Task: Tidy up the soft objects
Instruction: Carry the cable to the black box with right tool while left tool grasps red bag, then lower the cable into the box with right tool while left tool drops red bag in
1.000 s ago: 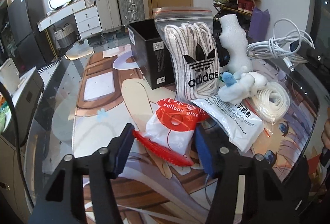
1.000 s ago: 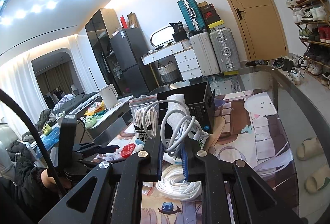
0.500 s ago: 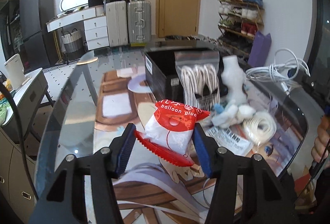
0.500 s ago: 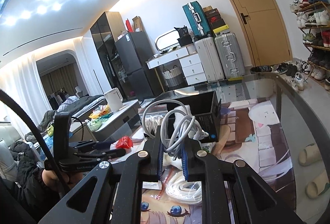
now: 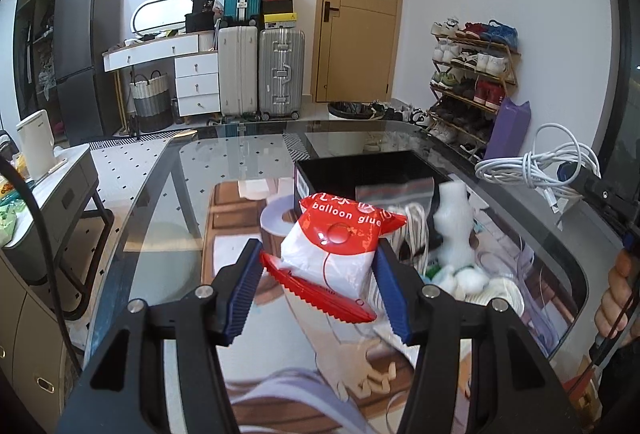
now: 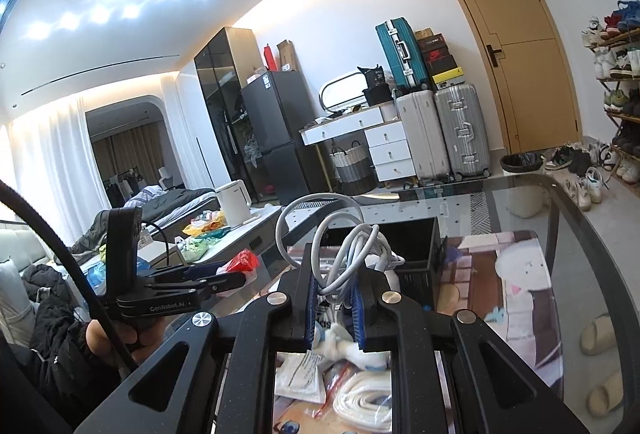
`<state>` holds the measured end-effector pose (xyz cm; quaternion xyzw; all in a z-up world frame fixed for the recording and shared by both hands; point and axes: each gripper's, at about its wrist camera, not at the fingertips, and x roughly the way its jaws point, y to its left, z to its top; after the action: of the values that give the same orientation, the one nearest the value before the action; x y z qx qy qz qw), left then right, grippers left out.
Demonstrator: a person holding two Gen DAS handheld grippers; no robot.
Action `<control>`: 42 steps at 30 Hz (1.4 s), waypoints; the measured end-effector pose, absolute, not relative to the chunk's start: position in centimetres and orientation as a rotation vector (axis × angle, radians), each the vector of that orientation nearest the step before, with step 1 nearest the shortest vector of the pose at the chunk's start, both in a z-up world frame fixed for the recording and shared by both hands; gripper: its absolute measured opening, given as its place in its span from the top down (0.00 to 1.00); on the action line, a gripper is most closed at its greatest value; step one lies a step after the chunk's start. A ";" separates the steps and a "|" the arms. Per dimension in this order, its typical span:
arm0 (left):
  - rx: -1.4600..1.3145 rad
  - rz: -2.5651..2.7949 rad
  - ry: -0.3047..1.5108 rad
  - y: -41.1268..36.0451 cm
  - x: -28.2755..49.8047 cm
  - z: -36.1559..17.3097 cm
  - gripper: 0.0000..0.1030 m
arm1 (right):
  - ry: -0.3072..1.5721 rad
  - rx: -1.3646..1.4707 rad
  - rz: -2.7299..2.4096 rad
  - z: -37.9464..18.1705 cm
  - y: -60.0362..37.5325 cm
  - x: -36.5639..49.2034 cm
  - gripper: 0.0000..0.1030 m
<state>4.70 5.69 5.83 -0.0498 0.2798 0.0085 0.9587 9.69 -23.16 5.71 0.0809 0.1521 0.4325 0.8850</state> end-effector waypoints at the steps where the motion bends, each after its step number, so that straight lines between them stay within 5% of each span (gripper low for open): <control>1: -0.102 0.020 0.565 5.6 5.1 6.0 0.46 | 0.317 0.167 0.903 5.9 -23.1 9.9 0.86; 42: -0.073 -0.037 0.696 2.8 18.9 2.9 0.45 | 0.550 0.100 0.977 3.4 -16.3 22.5 0.86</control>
<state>18.86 2.78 2.93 -0.0356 0.3408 -0.0180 0.9393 22.48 -16.25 3.38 0.0474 0.2609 0.4629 0.8458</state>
